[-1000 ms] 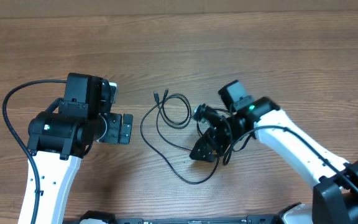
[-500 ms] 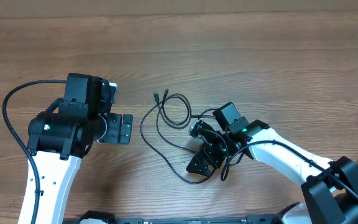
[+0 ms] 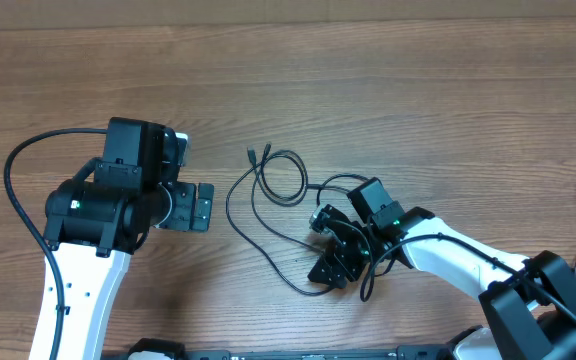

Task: Untangle cables
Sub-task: 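Lower the right gripper onto the remaining cables and grasp them, then lift the grasped cable with the right gripper and carry it right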

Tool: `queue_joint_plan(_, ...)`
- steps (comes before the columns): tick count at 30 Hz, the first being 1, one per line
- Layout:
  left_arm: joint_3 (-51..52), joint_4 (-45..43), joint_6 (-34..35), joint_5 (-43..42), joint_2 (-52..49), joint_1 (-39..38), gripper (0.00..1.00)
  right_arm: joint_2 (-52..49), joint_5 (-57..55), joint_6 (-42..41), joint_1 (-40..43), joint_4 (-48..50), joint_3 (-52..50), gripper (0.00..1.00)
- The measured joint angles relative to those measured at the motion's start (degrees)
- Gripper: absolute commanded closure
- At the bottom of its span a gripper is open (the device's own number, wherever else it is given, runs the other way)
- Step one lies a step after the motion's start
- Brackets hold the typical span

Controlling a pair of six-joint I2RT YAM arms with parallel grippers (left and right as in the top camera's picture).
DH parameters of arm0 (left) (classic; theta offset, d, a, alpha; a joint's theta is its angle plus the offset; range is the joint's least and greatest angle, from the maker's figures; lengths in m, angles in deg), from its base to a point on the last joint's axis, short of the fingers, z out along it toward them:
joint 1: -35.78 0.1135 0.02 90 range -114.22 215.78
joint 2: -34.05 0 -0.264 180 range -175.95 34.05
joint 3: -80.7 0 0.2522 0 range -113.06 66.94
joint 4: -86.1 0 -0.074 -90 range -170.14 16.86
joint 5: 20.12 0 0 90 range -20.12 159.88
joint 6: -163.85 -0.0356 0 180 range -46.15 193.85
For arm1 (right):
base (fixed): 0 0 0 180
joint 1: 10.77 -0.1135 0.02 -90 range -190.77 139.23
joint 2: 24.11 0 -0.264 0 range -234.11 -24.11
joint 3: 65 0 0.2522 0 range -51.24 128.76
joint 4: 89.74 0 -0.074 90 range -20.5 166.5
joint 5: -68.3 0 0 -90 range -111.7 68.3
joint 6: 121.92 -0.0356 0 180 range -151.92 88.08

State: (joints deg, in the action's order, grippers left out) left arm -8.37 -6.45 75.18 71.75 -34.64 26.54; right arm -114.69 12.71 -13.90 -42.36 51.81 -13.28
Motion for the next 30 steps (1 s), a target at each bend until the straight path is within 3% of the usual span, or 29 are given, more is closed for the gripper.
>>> queue_joint_plan(1, 0.00, 0.00, -0.02, -0.02, 0.00, 0.00, 0.00, 0.00, 0.11, -0.02, 0.00, 0.11, -0.02, 0.34)
queue_joint_plan(2, 0.00, 0.00, -0.02, -0.02, 0.00, 0.00, 0.00, -0.04, 0.02, 0.02, 0.00, 0.07, -0.04, 0.58)
queue_joint_plan(3, 0.00, 0.00, -0.02, -0.02, 0.00, 0.00, 0.00, -0.70, -0.22, 0.20, 0.07, 0.13, -0.04, 0.96)
queue_joint_plan(12, 0.00, 0.02, -0.02, 0.00, 0.00, 0.00, 0.01, -4.33, 0.11, -0.02, 0.00, 0.46, 0.20, 0.96)
queue_joint_plan(16, 0.00, 0.00, -0.02, -0.02, 0.00, 0.00, 0.00, -4.66, -1.62, -0.02, 0.00, -8.48, 4.70, 0.96)
queue_joint_plan(23, 0.00, 0.02, -0.02, -0.02, 0.00, 0.00, 0.00, -5.07, -3.02, 0.00, 0.00, -37.73, 33.03, 0.96)
queue_joint_plan(25, 0.00, -0.11, -0.02, 0.00, 0.00, 0.00, 0.00, -5.05, -3.89, -0.13, 0.00, -47.50, 47.34, 0.96)
queue_joint_plan(30, 0.00, -0.09, 0.00, -0.02, 0.00, 0.00, 0.00, -4.90, -6.45, 0.00, 0.00, -57.35, 69.68, 0.96)
